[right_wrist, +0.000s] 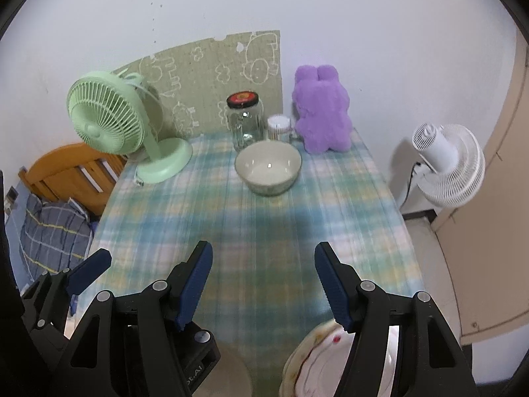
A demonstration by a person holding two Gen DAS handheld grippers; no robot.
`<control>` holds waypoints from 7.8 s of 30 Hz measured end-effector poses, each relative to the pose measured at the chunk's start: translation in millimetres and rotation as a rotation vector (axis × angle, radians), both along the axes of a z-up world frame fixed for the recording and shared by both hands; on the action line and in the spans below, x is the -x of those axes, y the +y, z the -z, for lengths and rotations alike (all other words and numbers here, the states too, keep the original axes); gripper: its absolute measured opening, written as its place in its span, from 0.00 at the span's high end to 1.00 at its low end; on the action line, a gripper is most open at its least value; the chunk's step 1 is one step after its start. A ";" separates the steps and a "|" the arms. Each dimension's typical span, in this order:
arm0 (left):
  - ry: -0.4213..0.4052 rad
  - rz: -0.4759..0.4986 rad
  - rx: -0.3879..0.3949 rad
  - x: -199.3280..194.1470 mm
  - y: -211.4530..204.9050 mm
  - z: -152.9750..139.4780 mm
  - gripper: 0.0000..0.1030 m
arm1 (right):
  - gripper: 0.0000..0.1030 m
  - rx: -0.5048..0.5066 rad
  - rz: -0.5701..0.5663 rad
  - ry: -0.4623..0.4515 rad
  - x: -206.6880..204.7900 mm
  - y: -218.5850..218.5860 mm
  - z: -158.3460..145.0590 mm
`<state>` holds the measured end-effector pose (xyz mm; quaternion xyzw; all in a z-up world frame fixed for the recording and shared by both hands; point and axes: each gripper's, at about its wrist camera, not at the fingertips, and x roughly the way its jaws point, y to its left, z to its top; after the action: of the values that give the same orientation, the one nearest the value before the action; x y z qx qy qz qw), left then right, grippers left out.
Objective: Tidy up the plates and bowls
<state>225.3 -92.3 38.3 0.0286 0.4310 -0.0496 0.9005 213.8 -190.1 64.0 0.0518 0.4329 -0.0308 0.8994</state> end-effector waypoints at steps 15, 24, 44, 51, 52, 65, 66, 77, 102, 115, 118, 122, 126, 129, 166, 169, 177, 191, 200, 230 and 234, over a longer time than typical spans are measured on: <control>0.002 -0.109 -0.003 -82.1 -38.8 18.5 0.22 | 0.32 -0.062 -0.074 -0.016 -97.2 -50.6 20.4; 0.020 -0.119 -0.037 -139.2 -63.7 41.4 0.22 | 0.32 -0.041 -0.077 -0.002 -153.6 -73.6 42.7; 0.108 -0.144 -0.055 -213.5 -68.7 105.0 0.52 | 0.49 -0.048 -0.075 0.095 -238.4 -82.4 113.5; 0.149 -0.152 -0.064 -219.8 -66.8 120.5 0.70 | 0.71 -0.063 -0.075 0.138 -247.8 -82.5 135.9; 0.156 -0.152 -0.059 -220.5 -66.6 122.1 0.74 | 0.71 -0.060 -0.072 0.138 -248.1 -82.8 137.4; 0.174 -0.133 -0.073 -224.4 -72.3 130.0 0.80 | 0.87 -0.042 -0.046 0.161 -251.1 -85.1 149.3; 0.177 -0.128 -0.074 -223.6 -72.4 129.9 0.80 | 0.87 -0.034 -0.044 0.159 -250.6 -84.2 149.1; 0.175 -0.096 -0.080 -207.6 -71.5 117.2 0.80 | 0.87 -0.017 -0.041 0.154 -236.2 -83.9 137.0; 0.067 -0.076 -0.051 -120.4 -31.6 38.4 0.80 | 0.87 -0.005 -0.014 0.067 -143.3 -45.6 49.2; 0.034 -0.045 -0.035 -57.6 6.4 13.7 0.80 | 0.87 0.022 0.011 0.039 -72.5 -1.6 16.3; 0.022 -0.033 -0.048 -42.9 13.2 9.6 0.80 | 0.87 0.016 0.022 0.037 -55.9 6.4 12.5; 0.009 -0.012 -0.067 -26.8 19.6 6.5 0.80 | 0.87 0.004 0.034 0.036 -36.1 14.3 9.3; 0.002 0.009 -0.070 -8.3 24.3 6.4 0.80 | 0.87 -0.003 0.052 0.034 -15.9 19.5 8.1; 0.003 0.026 -0.067 5.4 28.1 9.0 0.80 | 0.87 0.000 0.070 0.033 1.7 22.9 9.1; 0.176 0.082 -0.067 97.0 56.9 91.3 0.80 | 0.88 -0.001 0.133 0.213 108.9 54.2 89.2; 0.189 0.078 -0.069 97.6 58.4 96.4 0.80 | 0.88 -0.003 0.131 0.225 108.4 55.3 94.3; 0.201 0.070 -0.061 94.1 59.5 102.7 0.80 | 0.88 -0.007 0.137 0.241 105.8 56.0 103.0; 0.203 0.108 -0.032 97.5 58.8 101.5 0.63 | 0.85 0.000 0.118 0.238 105.1 56.2 102.7; 0.188 0.140 -0.006 106.0 57.3 91.4 0.30 | 0.64 -0.014 0.121 0.260 112.4 49.3 96.6; 0.312 -0.117 -0.033 93.2 57.8 121.2 0.20 | 0.68 -0.312 -0.098 0.420 67.5 19.3 161.2; 0.327 -0.094 -0.013 88.8 60.8 124.3 0.20 | 0.71 -0.306 -0.099 0.423 66.9 22.2 160.2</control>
<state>136.6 -31.5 -86.1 0.0059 0.5729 -0.0085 0.8196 146.8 -167.9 -96.2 0.1585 0.6129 0.0692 0.7710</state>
